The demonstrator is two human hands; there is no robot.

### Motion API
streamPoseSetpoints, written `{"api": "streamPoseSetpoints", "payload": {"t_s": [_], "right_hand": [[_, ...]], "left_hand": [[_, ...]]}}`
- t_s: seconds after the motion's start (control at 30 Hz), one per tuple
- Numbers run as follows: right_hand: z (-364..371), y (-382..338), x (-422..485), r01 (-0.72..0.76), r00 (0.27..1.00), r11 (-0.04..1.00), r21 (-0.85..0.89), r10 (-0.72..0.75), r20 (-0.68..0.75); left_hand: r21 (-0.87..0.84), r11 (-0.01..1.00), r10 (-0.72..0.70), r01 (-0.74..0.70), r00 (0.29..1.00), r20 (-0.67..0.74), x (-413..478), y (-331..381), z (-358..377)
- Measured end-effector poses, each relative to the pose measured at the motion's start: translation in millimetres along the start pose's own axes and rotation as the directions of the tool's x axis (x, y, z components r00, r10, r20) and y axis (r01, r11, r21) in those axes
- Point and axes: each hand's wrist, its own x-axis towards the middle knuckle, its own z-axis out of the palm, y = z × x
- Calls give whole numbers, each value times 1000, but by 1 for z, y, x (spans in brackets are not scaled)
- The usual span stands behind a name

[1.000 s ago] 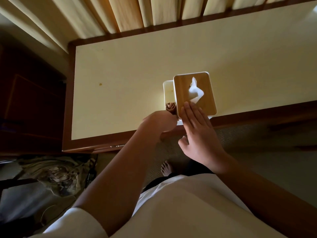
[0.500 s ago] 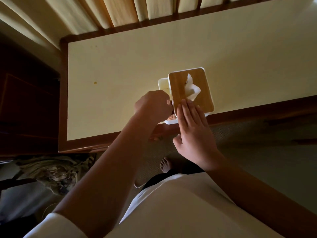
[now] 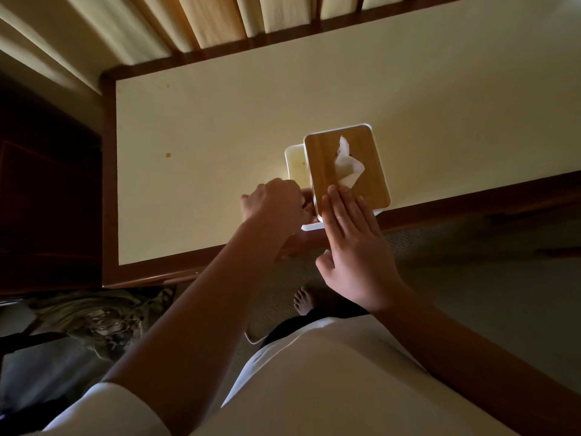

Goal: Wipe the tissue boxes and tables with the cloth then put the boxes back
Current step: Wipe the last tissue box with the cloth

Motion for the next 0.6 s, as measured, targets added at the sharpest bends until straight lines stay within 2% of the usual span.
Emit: {"api": "streamPoseSetpoints", "payload": {"t_s": [0.1,0.33,0.6], "right_hand": [[1,1,-1,1,1000,1000,16,0,-21],[5,0,0,-20,998,999,36,22,-59],[11,-2,0,-35,992,995,98,47,-116]], "left_hand": [[-50,996,-71,75,994,87,8,5,8],[-89,991,-96,102,993,63,15,9,18],[-159,981,-96,113,989,111,22,9,17]]}}
